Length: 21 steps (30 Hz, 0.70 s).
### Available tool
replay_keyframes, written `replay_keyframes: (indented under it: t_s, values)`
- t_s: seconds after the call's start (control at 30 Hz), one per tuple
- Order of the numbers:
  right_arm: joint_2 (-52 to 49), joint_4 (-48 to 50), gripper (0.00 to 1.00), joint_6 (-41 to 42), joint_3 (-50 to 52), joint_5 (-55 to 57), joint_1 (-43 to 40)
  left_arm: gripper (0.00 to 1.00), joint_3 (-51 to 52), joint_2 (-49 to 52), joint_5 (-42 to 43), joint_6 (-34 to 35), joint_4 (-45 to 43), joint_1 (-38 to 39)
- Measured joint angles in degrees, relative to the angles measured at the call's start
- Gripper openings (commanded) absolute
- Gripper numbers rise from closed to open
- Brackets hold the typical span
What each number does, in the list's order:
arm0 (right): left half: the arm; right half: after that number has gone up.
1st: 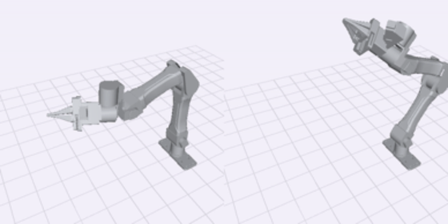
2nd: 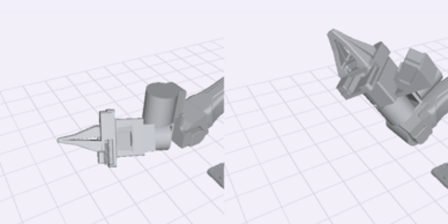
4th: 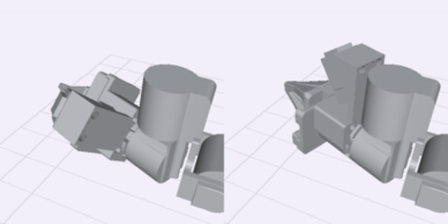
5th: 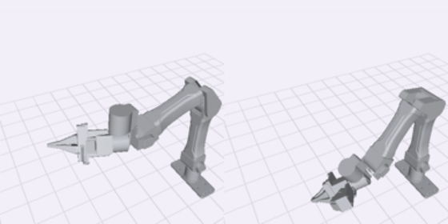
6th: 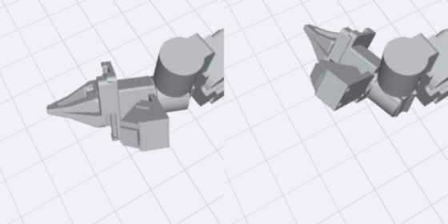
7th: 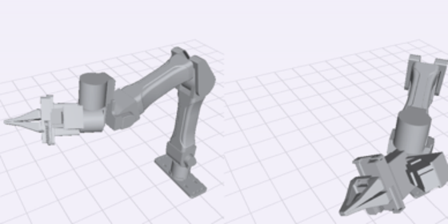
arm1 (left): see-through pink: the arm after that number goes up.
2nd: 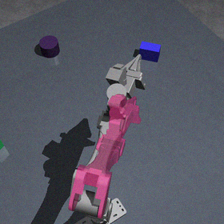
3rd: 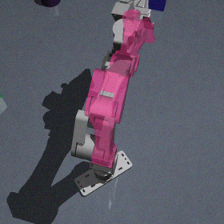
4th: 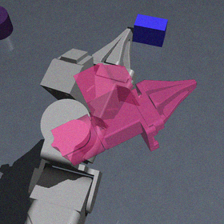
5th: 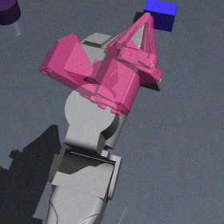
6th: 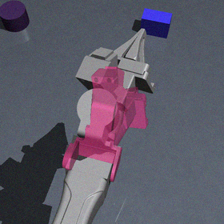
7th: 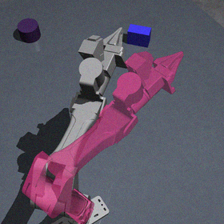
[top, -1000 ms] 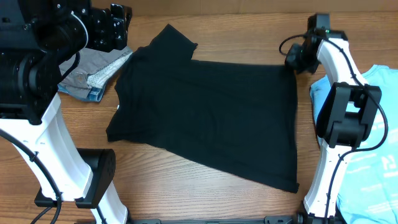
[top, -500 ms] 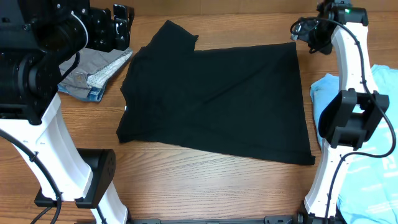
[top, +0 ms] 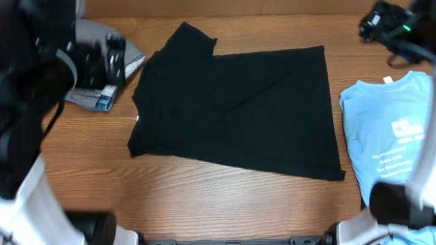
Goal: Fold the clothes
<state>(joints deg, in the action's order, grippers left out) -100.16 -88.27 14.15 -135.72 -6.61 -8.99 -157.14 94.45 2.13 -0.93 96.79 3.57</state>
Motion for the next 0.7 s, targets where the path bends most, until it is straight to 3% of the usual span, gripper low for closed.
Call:
replay_keyframes:
  t_s: [0.2,0.3,0.4,0.7]
  values:
    - [6.19,-8.85,0.91,1.03,-0.92,-2.75,0.0,1.0,19.28,-4.72,-2.01,0.61,-0.74,0.02]
    - [4.79,-8.37,0.92,1.42,2.25,-3.39,-0.02,0.99,27.41,0.13,-1.42,0.59,-3.65,0.0]
    - [2.16,-6.27,0.92,1.7,8.48,-3.54,-0.02,0.93,33.53,7.91,1.44,-0.61,-8.35,0.0]
    - [0.96,5.88,0.9,2.16,33.11,-3.72,0.0,0.89,36.28,26.51,7.5,-7.56,-21.0,3.3]
